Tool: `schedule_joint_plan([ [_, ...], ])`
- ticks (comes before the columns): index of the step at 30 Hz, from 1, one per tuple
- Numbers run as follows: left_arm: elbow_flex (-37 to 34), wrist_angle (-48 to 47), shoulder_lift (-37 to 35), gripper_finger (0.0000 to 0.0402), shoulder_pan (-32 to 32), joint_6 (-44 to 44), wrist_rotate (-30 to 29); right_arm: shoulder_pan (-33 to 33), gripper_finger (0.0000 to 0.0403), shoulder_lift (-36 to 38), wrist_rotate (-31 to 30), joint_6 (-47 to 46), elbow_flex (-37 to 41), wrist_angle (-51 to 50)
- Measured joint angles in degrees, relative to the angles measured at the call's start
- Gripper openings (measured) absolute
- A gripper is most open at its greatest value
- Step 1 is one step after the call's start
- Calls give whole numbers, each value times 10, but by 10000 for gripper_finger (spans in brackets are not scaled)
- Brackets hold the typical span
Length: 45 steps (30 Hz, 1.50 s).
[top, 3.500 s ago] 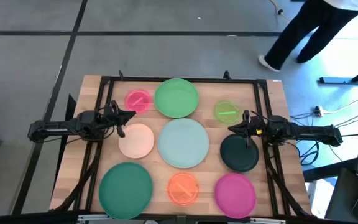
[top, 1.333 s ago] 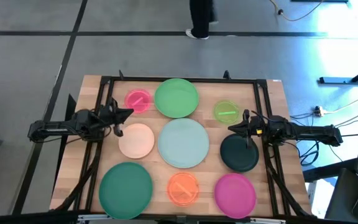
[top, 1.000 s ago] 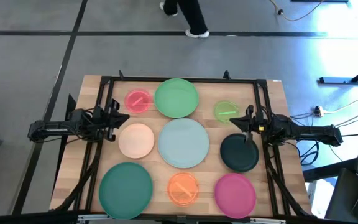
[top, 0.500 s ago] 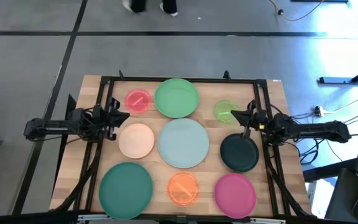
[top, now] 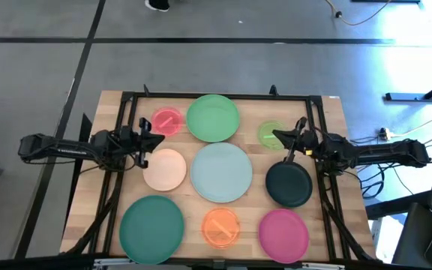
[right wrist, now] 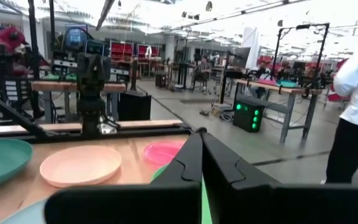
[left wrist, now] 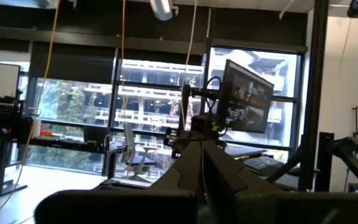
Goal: Stack plastic plates
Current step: Stack the green plate on top of the gray plate
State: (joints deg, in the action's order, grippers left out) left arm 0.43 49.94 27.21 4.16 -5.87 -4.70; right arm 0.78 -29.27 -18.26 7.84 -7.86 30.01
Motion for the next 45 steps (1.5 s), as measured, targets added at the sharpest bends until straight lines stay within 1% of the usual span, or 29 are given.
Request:
schedule_joint_plan([
  [3,0,25,33,11,0,0,-8,0,1,-6,0,0,0,13],
  [9,23,29,85,11,0,-8,-16,0,1,-31,-3,-3,0,33],
  [13,30,31,115,11,-1,-17,-16,0,1,-60,-32,-18,0,41],
  [15,30,34,130,11,0,-16,-20,0,7,-85,-45,-16,-6,46],
  [18,31,59,148,11,2,-9,-45,0,35,-131,-58,-27,-26,42],
  [21,31,62,161,11,8,-10,-47,0,75,-194,-65,-28,-54,42],
  [23,31,63,168,11,11,-11,-49,5,100,-241,-89,-18,-76,39],
  [25,31,63,171,11,17,-9,-54,23,120,-283,-106,-13,-105,36],
  [27,31,70,171,11,25,17,-61,49,134,-324,-107,-14,-140,9],
  [29,31,76,171,11,33,31,-74,77,144,-361,-106,-16,-178,-32],
  [32,31,81,171,11,39,17,-79,121,150,-413,-106,-16,-243,-99],
  [35,31,81,171,11,42,16,-80,165,151,-459,-89,-27,-302,-161],
  [38,31,81,171,11,42,16,-79,208,151,-499,-45,-43,-349,-203],
  [45,31,81,171,16,42,14,-96,280,152,-572,66,-85,-404,-237],
])
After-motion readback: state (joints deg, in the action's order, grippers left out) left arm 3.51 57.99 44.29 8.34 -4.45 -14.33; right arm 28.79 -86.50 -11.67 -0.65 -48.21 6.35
